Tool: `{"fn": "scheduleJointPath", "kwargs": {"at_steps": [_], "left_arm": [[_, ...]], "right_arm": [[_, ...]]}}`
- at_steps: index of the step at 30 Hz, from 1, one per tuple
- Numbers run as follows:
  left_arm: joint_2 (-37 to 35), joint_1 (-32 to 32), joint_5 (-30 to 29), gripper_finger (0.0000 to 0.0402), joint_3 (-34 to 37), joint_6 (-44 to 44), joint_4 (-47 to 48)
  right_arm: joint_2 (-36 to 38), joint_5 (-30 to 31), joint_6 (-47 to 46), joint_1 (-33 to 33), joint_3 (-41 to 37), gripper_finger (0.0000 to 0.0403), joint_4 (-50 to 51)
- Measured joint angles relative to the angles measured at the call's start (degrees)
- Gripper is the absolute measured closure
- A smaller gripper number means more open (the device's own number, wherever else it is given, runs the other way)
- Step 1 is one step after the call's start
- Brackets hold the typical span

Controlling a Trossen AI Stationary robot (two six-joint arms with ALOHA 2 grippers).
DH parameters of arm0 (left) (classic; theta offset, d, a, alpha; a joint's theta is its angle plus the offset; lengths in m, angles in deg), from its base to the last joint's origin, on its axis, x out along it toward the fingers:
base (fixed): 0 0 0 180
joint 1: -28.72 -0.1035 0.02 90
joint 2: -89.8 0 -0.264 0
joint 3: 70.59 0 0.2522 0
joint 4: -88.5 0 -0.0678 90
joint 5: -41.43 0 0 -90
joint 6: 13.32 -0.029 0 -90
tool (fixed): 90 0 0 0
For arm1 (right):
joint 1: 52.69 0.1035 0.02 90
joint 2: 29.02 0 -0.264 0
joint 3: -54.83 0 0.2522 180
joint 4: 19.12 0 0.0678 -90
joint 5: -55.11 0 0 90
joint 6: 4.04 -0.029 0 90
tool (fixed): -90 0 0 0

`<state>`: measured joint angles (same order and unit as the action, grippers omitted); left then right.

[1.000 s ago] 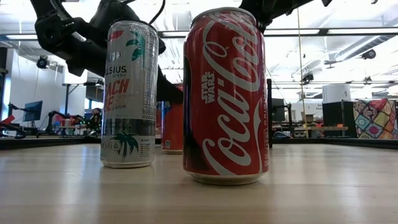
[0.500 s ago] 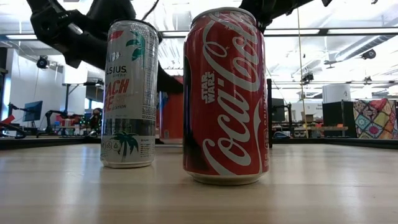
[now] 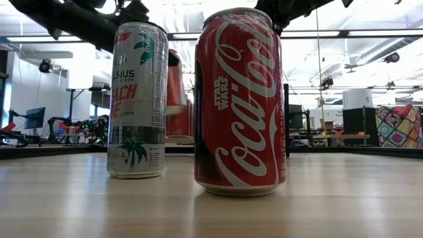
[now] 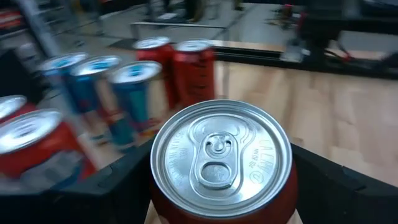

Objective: Place canned beverage on shelf
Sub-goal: Put the orange soda can on the shelf aligned with the other orange soda cans

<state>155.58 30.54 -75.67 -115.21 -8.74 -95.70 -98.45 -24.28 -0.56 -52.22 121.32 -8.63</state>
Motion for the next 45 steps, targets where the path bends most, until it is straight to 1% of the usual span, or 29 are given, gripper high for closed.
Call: {"fn": "scheduleJointPath", "kwargs": {"at_steps": [2, 4, 7, 11, 17, 21, 26, 30, 35, 45], "left_arm": [[-1.95, 0.0, -2.95, 0.0114, 0.0, 2.04, 2.45], [-3.64, -0.02, -4.07, 0.0114, -0.02, 4.11, 5.31], [-4.54, 0.04, -6.41, 0.0114, -0.04, 7.38, 6.0], [-3.82, -0.05, -11.67, 0.0114, -0.04, 9.35, 6.62], [-2.52, 0.0, -14.25, 0.0113, -0.04, 10.51, 6.7], [-1.7, -0.14, -18.5, 0.0113, -0.12, 13.37, 6.54], [0.11, -0.46, -18.8, 0.0113, -1.2, 15.65, 6.45], [2.56, -1.28, -18.92, 0.0113, -2.28, 15.97, 6.33], [6.12, -3.41, -18.85, 0.0113, -3.5, 18.9, 6.62], [11.42, -5.84, -18.86, 0.0113, -7.63, 18.15, 8.26]], "right_arm": [[0.0, 0.0, -0.02, 0.0, 0.0, 0.0394, -0.04], [0.0, 0.04, 0.05, 0.0, 0.0, 0.0394, -0.08], [0.0, 0.07, 0.07, 0.0, 0.0, 0.0394, -0.16], [0.0, 0.09, 0.07, 0.0, 0.0, 0.0394, -0.3], [-0.01, 0.34, 0.02, 0.0, 0.0, 0.0394, -0.46], [-0.01, 3.13, -0.02, 0.0, 0.0, 0.0394, -0.48], [-0.01, 5.05, 0.09, -0.02, -0.02, 0.0394, -0.48], [0.0, 5.05, 0.07, 0.0, -0.02, 0.0394, -0.48], [-0.01, 5.05, 0.0, 0.0, -0.04, 0.0394, -0.41], [-0.02, 5.05, 0.02, 0.0, -0.04, 0.0394, -0.01]]}}
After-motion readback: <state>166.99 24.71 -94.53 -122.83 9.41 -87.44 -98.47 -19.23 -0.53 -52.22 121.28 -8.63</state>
